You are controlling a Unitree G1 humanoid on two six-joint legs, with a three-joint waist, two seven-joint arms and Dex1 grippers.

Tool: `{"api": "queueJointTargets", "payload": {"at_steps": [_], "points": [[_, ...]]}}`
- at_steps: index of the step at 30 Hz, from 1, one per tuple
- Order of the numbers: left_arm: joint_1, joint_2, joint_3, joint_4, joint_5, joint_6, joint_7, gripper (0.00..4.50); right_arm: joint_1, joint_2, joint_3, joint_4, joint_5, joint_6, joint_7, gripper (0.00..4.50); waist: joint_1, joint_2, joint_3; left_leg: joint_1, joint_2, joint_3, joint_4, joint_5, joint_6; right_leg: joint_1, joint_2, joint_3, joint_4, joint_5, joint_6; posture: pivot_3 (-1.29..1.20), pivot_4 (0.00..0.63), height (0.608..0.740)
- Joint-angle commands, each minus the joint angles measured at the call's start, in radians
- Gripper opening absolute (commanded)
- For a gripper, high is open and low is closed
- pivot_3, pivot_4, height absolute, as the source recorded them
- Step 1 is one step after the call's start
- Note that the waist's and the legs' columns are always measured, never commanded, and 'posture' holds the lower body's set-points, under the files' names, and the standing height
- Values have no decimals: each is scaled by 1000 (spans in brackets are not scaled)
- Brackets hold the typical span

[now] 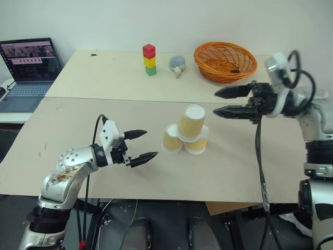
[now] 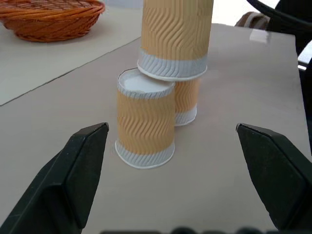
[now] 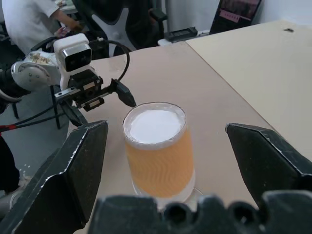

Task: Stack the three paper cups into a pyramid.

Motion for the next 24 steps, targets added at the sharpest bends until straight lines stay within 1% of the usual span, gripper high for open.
{"api": "queueJointTargets", "payload": {"at_steps": [1,3,4,6,7,9,11,13,14,17,18,20,24], "points": [[-46,-50,133,9,-127,76,125,4483,31,-27,-128,-20,31,-9,-94,4475,0,0,0,0,0,0,0,0,0,0,0,0,0,0,0,0,150,681],[-44,-58,162,12,-140,94,160,4483,74,-25,-180,-43,42,3,-151,4475,0,0,0,0,0,-1,0,0,0,1,0,0,0,0,0,0,150,681],[-41,-60,177,8,-149,99,175,4483,104,-17,-199,-55,17,-35,-199,4475,0,0,0,0,0,-1,0,0,0,1,0,0,0,0,0,0,150,681],[-36,-68,221,6,-184,137,237,4483,167,-5,-249,-79,-1,-33,-317,4475,0,0,0,0,0,-1,0,0,0,1,0,0,0,0,0,0,150,681],[-28,-72,244,5,-196,149,265,4483,224,6,-279,-109,-24,-74,-370,4475,0,0,0,0,0,-1,0,0,0,1,-1,0,0,0,0,0,150,681],[-4,-72,278,1,-207,163,304,4483,321,19,-332,-181,-12,-51,-442,4475,1,0,0,0,0,-1,0,0,0,1,-1,0,1,0,0,0,150,681],[31,-69,303,-3,-216,183,333,4483,444,32,-366,-271,-25,-74,-488,4475,3,0,0,0,0,0,0,0,0,0,-1,0,1,0,0,0,150,681],[81,-72,317,-7,-213,191,352,4483,586,41,-404,-374,-14,-58,-519,4475,3,0,0,0,0,-1,-1,0,0,0,0,0,0,0,0,0,150,681],[98,-72,319,-8,-210,190,356,4483,629,44,-417,-405,-1,-43,-531,4475,3,0,0,0,0,-1,-1,0,0,0,-1,0,0,0,0,0,150,681],[135,-69,313,-2,-200,182,362,4483,723,49,-435,-464,13,-40,-556,4475,1,0,0,1,0,0,0,0,0,2,-1,1,0,1,1,0,150,681],[151,-65,297,9,-172,163,355,4483,747,54,-446,-477,14,-36,-577,4475,0,0,0,2,0,0,1,0,0,3,-1,1,0,1,0,0,150,681],[167,-61,276,22,-137,140,345,4483,768,58,-457,-490,21,-30,-606,4475,-2,0,-1,4,0,0,0,0,0,5,0,1,0,1,0,0,150,681],[153,-55,239,46,-89,107,322,4483,782,48,-448,-498,11,-57,-622,4475,-1,0,-1,3,0,0,0,0,0,3,1,1,0,1,-1,0,150,681]]}}
